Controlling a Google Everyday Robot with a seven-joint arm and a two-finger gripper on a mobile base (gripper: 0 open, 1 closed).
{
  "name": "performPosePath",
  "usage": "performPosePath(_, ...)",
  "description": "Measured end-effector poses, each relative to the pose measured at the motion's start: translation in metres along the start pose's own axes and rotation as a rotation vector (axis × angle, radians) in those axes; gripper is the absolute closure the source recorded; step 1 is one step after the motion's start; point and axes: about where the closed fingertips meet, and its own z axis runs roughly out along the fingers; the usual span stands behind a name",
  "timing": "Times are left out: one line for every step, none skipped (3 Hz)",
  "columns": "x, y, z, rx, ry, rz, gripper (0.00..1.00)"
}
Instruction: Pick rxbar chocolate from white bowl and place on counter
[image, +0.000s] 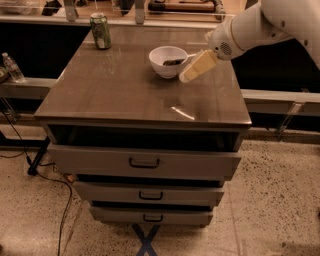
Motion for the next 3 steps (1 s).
performPosePath(-0.003,0.004,-0.003,-0.017,-0.019,-0.003,0.00)
performPosePath(-0.016,0.009,0.007,-0.039,-0.034,-0.011,0.00)
performPosePath(-0.028,0.015,0.024,-0.052,-0.044,-0.027,0.00)
